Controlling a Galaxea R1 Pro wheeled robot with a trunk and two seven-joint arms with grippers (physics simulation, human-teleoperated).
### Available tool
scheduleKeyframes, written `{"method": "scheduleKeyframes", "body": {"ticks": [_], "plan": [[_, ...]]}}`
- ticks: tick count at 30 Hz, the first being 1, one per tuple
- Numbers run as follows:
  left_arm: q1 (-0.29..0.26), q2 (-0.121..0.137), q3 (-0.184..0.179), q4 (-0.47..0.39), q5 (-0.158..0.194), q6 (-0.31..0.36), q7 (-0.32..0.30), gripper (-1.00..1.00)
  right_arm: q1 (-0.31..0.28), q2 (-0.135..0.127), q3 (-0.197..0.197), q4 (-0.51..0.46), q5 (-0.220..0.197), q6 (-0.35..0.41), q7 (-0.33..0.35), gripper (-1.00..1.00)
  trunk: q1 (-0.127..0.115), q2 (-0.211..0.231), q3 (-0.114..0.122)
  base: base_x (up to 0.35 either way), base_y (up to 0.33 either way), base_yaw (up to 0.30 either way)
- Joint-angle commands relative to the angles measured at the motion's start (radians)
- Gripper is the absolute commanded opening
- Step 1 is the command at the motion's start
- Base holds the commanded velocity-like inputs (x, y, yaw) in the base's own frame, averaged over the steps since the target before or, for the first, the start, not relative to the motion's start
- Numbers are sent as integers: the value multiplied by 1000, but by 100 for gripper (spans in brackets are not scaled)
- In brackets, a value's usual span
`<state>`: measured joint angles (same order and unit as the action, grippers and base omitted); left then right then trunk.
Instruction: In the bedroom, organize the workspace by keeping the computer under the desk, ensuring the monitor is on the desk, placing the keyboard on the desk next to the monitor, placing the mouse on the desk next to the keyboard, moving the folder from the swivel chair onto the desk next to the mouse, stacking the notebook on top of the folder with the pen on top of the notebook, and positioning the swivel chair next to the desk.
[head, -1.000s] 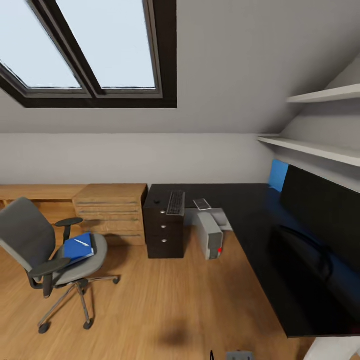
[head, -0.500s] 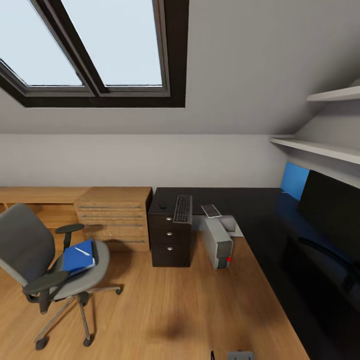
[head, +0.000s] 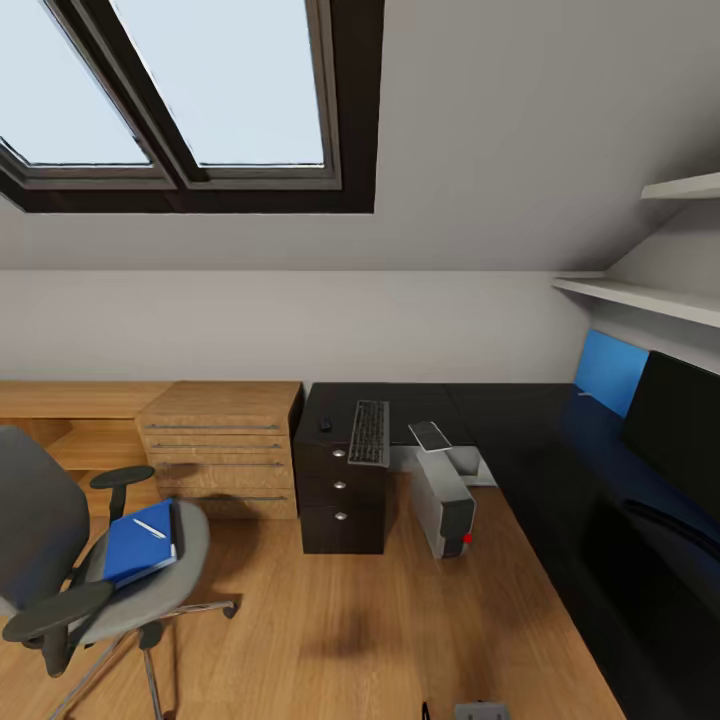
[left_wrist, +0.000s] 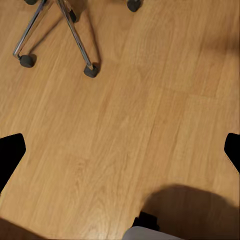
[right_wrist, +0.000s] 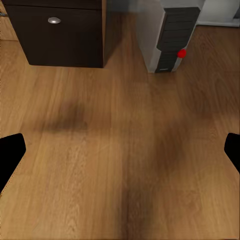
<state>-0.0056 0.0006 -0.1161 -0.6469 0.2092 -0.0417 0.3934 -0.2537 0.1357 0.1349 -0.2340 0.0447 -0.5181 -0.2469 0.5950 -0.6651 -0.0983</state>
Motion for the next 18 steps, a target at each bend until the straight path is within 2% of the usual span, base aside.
{"method": "scheduleKeyframes", "body": {"ticks": [1,9,10,13,14,15,16,17,18], "plan": [[-1,1,-6,0,11,-5,7,100,-1,0,6,1,5,0,-10,100,1,-1,-2,320,131,0],[-1,2,-4,-12,12,-6,7,100,-1,0,6,11,3,0,23,100,1,-1,-2,308,195,0],[-1,2,-4,-65,12,-2,5,100,-1,2,9,4,8,-10,36,100,1,-1,-2,298,221,0],[-1,-2,-4,-152,12,14,6,100,-1,1,9,-29,10,-46,36,100,1,-1,-2,298,212,0],[-1,-15,-5,-264,11,93,8,100,-1,0,5,-109,6,-55,33,100,1,-1,-2,299,199,0],[-1,-19,-5,-296,11,124,8,100,-1,0,4,-133,5,-56,33,100,1,-1,-2,300,197,0],[-1,-25,-6,-360,11,192,9,100,-1,0,2,-181,1,-55,32,100,1,-1,-2,302,188,0],[-1,-33,-6,-458,11,299,13,100,-2,0,1,-251,-13,-43,33,100,1,-1,-2,308,171,0],[-1,-39,-6,-521,11,360,14,100,-3,0,1,-289,-29,-25,35,100,1,-1,-2,311,161,0]]}}
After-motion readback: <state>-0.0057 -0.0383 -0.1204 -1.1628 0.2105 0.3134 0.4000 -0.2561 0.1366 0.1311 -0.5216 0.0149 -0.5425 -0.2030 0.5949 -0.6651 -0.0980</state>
